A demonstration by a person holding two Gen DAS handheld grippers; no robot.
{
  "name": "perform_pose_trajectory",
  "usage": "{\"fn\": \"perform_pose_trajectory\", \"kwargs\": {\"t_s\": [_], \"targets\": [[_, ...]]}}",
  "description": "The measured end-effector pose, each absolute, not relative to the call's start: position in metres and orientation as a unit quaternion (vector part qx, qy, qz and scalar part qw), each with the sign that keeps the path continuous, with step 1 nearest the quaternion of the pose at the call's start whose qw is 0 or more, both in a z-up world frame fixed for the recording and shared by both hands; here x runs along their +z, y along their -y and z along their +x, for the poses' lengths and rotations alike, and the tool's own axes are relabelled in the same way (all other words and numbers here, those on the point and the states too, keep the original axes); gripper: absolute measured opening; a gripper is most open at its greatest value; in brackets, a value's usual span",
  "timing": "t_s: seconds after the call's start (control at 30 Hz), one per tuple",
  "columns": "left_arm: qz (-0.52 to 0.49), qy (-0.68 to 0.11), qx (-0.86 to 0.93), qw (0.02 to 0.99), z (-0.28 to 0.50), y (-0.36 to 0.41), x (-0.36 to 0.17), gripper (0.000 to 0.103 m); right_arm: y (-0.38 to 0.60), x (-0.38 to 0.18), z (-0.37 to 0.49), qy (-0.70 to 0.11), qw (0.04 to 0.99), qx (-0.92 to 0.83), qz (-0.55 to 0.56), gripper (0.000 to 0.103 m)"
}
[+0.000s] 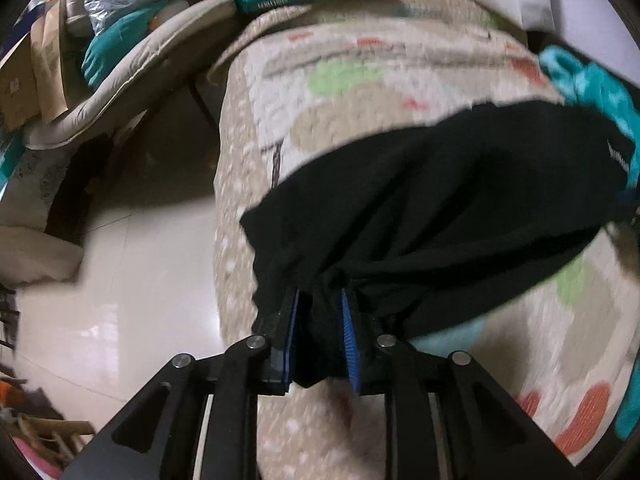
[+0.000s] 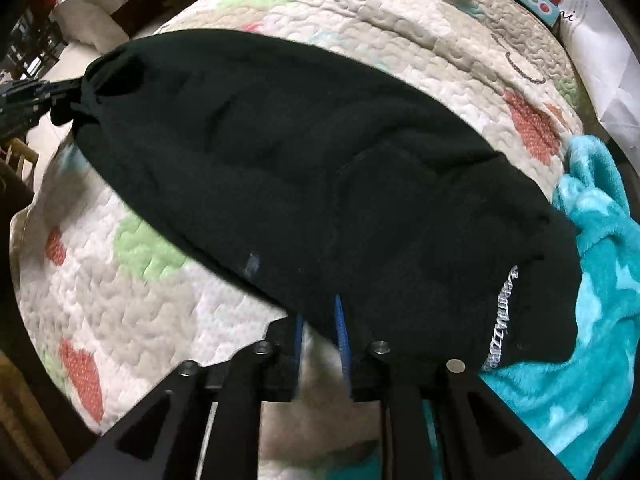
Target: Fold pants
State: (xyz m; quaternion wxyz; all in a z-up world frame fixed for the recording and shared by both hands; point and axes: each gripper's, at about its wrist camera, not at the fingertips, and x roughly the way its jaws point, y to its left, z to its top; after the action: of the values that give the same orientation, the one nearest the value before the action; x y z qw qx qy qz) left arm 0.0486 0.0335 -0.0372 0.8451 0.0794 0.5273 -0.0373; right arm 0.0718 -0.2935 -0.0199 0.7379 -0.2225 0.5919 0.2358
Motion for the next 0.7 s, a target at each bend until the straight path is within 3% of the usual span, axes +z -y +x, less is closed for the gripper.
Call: {"fn": "perform_pose_trajectory", "kwargs": {"t_s": [0.07,0.1,0.2,0.43,0.57,0.7], "targets": [[0.08,-0.538,-0.036,0.838,0.04,-0.038,-0.034,0.025,0.297,-0.015,0.07,-0.597,0.736,0.235,-0.216,0.039],[0.077,-0.542,-0.036,0.836,0.037,-0.042,-0.03,0.033,0.299,-0.01,0.069,-0.595,0.74,0.233,-0.211,0.047],[0.046,-0.543,-0.032,0.838,0.028,-0.06,-0.014,0.045,0.307,0.015,0.072,-0.576,0.766,0.224,-0.178,0.059],[-0.079,-0.535,0.081,0.837,0.053,-0.11,0.0,0.045,0.275,0.032,0.093,-0.554,0.792,0.247,-0.067,0.059],[-0.208,-0.497,0.128,0.833,0.065,-0.15,-0.006,0.045,0.22,0.017,0.097,-0.543,0.79,0.277,-0.066,0.059],[-0.275,-0.45,0.151,0.836,0.061,-0.18,-0.012,0.045,0.154,0.025,0.091,-0.506,0.784,0.347,-0.092,0.059]]}}
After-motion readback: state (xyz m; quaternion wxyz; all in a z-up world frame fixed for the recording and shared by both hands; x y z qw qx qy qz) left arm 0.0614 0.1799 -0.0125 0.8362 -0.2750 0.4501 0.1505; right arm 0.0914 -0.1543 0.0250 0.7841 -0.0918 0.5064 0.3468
